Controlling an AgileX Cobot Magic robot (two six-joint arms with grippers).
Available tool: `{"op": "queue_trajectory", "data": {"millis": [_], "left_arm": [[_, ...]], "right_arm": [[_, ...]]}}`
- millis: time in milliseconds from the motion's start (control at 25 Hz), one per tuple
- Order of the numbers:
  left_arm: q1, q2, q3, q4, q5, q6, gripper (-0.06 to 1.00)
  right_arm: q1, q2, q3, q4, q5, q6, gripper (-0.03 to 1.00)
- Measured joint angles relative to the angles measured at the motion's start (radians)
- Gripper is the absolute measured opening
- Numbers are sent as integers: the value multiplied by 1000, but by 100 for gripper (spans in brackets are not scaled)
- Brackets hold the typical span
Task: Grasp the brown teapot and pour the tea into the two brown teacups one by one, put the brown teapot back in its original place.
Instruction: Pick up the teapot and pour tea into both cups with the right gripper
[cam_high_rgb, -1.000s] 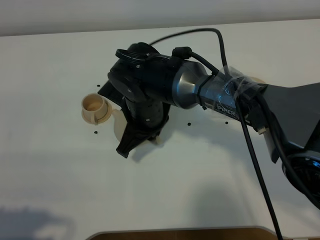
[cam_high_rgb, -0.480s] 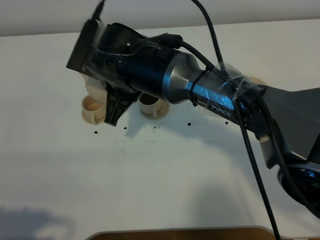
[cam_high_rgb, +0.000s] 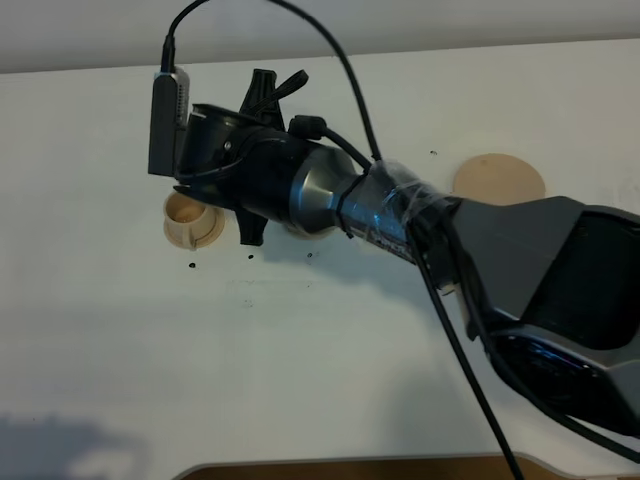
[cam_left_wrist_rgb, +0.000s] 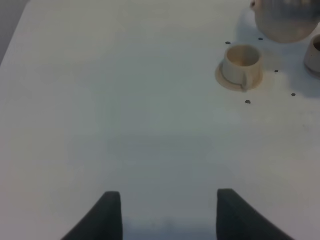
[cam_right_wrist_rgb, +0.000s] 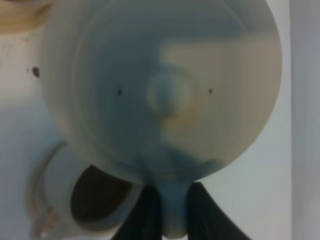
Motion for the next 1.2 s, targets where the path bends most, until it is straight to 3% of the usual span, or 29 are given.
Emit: {"op": "queue_trajectory", "data": {"millis": [440, 1000, 1200], "left_arm": [[0, 0, 0, 0, 0, 0, 46], [0, 0, 0, 0, 0, 0, 46], [0, 0, 0, 0, 0, 0, 46]], "right_arm": [[24, 65, -2, -190, -17, -72, 12], [29, 85, -2, -306, 0, -87, 12], [29, 85, -2, -307, 0, -154, 12]]}}
